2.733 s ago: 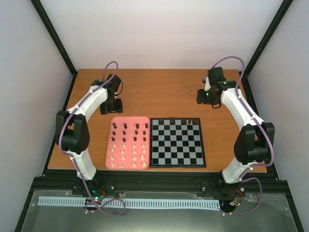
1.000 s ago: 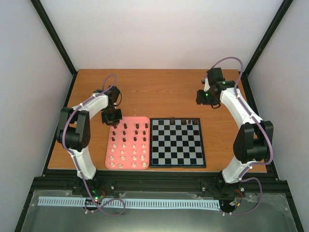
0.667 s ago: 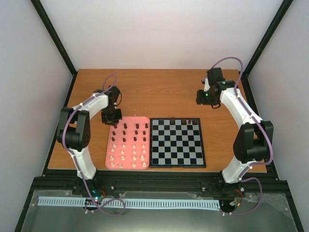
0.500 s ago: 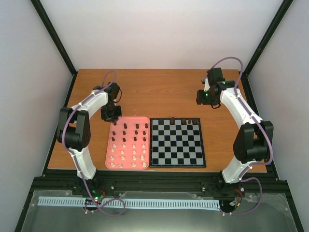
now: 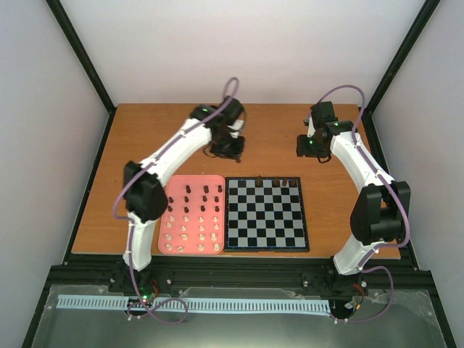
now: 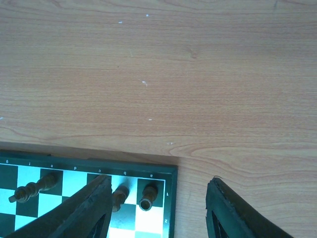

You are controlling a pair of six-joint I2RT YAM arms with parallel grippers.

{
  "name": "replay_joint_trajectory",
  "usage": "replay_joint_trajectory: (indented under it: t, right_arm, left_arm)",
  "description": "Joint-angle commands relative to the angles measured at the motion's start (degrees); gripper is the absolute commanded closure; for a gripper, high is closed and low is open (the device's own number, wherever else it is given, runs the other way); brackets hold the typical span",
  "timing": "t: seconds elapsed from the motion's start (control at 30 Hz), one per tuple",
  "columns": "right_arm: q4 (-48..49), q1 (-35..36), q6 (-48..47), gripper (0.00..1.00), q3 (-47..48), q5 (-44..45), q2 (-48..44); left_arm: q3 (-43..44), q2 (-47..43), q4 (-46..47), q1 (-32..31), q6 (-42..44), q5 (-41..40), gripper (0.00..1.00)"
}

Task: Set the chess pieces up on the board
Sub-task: Pick up the chess piece from the storage box, then place the chess piece on the chessboard.

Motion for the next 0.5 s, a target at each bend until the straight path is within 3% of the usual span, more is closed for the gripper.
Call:
replay_joint_trajectory:
  t: [0.0,0.17,0.47]
  right_arm:
    - [-0.2,-1.1,0.2,0.49,1.7,2.1,0.4]
    - [-1.0,-1.9,0.1,0.49,3.0,1.6,1.2]
    - [-1.4,-2.0,-0.4,0.49,2.0,2.1,0.8]
  left_arm:
    - [11.3,10.0,-4.3,-6.1,3.9,7.0,0.99]
    - [19.7,17.9,-2.7,-9.2,4.5,11.1,0.99]
    - [24.2,23.3,-0.4,-11.9,5.5,7.8,0.99]
